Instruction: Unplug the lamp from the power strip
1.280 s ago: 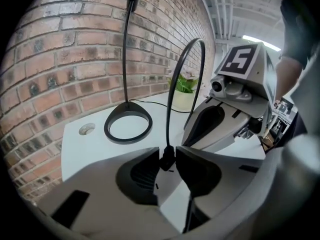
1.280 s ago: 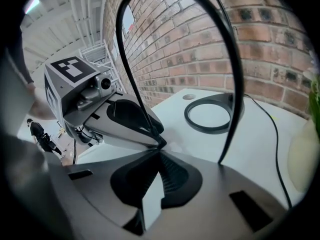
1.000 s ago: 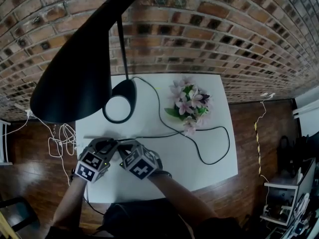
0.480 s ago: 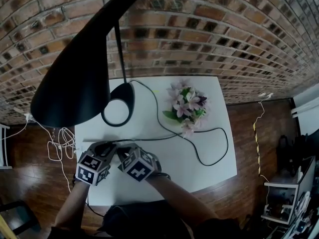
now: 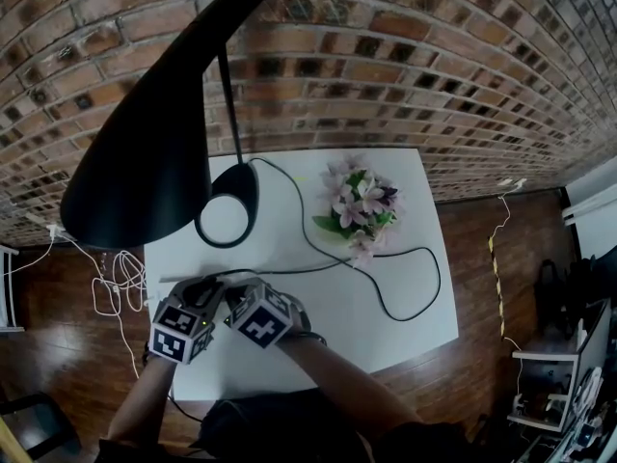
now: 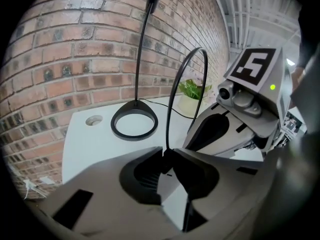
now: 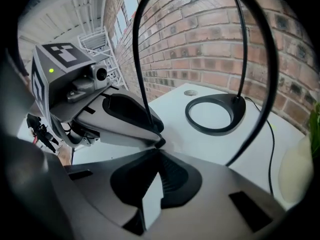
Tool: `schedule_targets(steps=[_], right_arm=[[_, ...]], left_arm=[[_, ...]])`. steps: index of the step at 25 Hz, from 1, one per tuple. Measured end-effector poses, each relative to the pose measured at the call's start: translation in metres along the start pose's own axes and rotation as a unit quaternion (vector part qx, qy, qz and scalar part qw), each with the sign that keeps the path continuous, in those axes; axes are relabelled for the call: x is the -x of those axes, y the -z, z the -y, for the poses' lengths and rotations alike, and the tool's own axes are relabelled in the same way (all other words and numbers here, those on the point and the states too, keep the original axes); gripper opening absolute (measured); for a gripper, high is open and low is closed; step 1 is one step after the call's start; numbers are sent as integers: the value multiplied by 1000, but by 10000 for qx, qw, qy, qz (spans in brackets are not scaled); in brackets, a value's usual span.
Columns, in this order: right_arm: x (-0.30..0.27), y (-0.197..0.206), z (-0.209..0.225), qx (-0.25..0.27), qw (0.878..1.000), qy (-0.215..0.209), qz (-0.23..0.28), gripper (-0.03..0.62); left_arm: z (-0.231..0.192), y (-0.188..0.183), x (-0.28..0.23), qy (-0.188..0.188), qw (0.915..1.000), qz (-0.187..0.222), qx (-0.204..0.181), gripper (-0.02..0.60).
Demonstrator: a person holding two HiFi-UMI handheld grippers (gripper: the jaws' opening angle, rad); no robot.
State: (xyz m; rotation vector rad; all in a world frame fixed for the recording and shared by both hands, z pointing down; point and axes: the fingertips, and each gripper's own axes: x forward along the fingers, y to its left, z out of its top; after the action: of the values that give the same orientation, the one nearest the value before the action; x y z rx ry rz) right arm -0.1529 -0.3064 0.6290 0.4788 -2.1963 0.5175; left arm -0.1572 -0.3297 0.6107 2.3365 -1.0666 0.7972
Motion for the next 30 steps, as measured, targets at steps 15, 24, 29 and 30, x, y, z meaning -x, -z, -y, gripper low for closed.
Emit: schedule_targets(steps=[15,24,29,30], right_arm=[[-2,-1,0,149,9995,191,-220,-3],[-2,-1,1,-194,9997,65,-133,-3],[1,-5,4,-374,9992,3,-135,-3],[1,-5,4,-363,9992,5,-154,-3]], left_arm=[[2,-4,2,-241,9994,113,-235,63],[2,-5,3,-243,9987,103,-430,63],[5,-5,2,-176,9977,97,-654,63],[2,-5,3,-125,9993,169,-300,61]])
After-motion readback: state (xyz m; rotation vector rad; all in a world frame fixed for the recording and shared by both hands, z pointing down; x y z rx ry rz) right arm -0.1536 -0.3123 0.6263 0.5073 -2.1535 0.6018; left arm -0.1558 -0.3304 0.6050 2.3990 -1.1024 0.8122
